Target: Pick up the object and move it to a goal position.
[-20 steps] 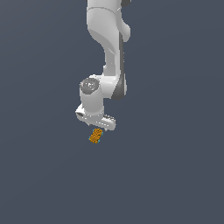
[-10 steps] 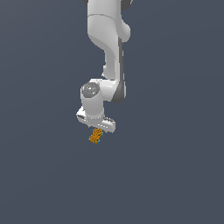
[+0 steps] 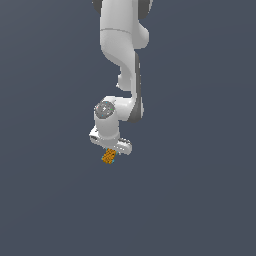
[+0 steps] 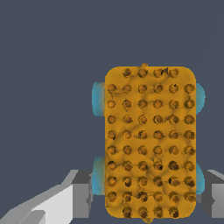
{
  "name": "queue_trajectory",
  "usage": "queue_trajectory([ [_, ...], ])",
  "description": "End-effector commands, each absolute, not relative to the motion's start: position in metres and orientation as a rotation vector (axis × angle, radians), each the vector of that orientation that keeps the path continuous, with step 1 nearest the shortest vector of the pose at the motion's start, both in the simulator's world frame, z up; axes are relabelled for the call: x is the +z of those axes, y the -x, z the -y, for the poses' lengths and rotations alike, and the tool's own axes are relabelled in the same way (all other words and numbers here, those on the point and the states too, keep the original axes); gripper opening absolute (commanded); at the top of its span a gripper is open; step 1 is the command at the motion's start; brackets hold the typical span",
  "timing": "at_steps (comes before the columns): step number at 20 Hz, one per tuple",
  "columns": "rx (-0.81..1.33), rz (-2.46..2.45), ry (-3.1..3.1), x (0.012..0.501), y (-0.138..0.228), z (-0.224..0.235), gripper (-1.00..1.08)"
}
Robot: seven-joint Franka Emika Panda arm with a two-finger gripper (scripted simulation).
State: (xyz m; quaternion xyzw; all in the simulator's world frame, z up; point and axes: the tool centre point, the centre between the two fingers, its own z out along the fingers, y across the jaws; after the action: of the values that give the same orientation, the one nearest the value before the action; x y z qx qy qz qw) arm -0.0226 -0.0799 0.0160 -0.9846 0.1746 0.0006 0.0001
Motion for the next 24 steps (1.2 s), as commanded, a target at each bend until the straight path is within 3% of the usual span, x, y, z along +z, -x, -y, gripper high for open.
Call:
queue_trajectory([
  [1,0.0,-0.548,3.093,0.015,0.022,0.08,-1.0],
  [14,0.0,-0.546,3.093,0.02,0.023,0.08,-1.0],
  [24,0.0,-0.546,3.093,0.07,0.027,0.09,-1.0],
])
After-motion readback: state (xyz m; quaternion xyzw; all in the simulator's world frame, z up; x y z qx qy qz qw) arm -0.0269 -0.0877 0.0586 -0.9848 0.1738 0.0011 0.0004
